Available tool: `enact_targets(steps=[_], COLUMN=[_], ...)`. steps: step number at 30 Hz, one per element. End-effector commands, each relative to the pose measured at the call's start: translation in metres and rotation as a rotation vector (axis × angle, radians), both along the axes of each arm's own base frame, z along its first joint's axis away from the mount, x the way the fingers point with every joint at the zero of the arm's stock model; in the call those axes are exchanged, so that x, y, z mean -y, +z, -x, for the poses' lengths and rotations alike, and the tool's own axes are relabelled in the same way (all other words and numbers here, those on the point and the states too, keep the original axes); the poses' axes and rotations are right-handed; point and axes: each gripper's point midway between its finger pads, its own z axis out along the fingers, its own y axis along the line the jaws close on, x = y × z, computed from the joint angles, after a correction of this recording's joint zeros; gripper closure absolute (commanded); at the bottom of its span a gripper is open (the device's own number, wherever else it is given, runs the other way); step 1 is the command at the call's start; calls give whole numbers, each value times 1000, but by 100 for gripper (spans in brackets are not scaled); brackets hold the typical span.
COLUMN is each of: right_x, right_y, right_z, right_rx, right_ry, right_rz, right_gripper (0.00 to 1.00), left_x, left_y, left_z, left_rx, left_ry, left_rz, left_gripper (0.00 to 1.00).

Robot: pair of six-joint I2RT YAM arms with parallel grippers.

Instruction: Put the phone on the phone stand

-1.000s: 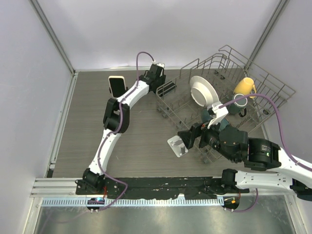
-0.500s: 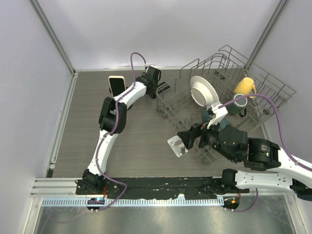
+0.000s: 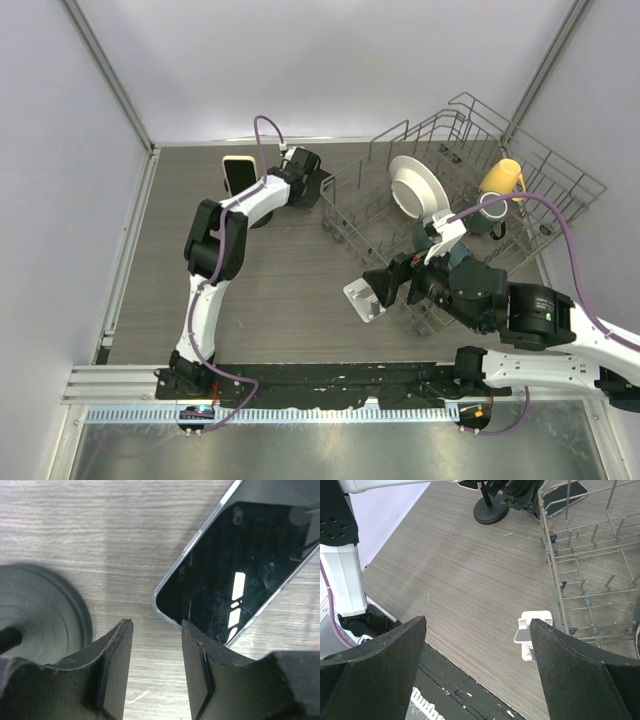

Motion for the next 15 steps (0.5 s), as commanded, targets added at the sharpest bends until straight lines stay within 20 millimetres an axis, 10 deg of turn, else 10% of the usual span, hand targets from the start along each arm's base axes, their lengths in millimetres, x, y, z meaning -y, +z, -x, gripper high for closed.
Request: enact_targets(steps=[1,15], right_x=[-6,-6], right_y=[9,10], right_z=[-2,-3], right_rx=[17,29], right_ry=[3,-1], right_rz=[-42,-36], right_gripper=[10,10], left_x=[-17,30], left_y=[4,48], left_z=[24,-22], left_rx=[-45,-32], left_ry=[12,-162], left_rz=[-45,159], left_gripper=[52,22])
